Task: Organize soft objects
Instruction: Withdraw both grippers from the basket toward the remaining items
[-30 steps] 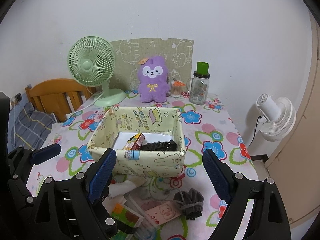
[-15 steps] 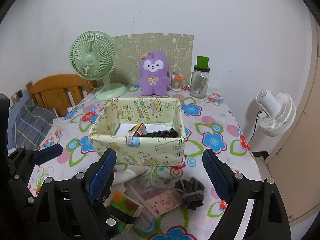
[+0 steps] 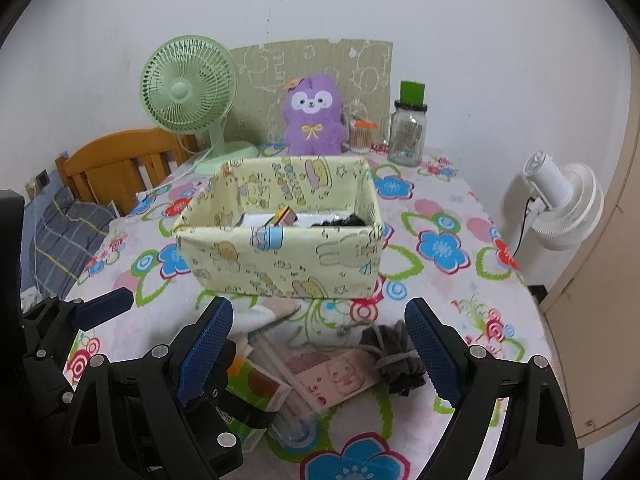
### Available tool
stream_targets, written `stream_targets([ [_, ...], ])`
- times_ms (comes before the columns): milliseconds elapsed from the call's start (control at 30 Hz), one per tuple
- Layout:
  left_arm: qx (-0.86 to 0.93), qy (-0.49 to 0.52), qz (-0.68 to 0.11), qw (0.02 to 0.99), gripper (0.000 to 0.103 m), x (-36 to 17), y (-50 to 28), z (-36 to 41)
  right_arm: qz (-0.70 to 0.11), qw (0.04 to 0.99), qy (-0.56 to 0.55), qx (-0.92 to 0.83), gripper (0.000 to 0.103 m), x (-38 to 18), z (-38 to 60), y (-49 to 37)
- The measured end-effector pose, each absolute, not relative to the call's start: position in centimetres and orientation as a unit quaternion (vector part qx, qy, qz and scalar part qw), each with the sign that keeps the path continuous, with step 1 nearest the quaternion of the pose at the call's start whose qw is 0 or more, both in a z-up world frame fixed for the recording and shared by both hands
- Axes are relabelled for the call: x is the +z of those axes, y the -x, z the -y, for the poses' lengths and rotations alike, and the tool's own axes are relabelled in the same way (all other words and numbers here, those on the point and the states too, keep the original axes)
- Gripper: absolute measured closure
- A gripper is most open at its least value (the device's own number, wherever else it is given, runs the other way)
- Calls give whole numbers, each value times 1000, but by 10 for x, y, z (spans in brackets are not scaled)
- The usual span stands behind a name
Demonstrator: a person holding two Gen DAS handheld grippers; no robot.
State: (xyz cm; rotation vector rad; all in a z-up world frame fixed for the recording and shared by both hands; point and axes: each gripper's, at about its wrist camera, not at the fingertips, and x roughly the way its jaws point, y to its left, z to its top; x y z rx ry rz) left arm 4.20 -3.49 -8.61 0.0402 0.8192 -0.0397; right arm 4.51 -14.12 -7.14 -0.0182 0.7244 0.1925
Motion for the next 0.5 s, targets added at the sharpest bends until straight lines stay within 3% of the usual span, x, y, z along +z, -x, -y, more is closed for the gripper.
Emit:
stream_targets([
  [500,-20,-7,-410,912,8,-124,-40,30,-369,925,4,93,13,-109,141,-44],
])
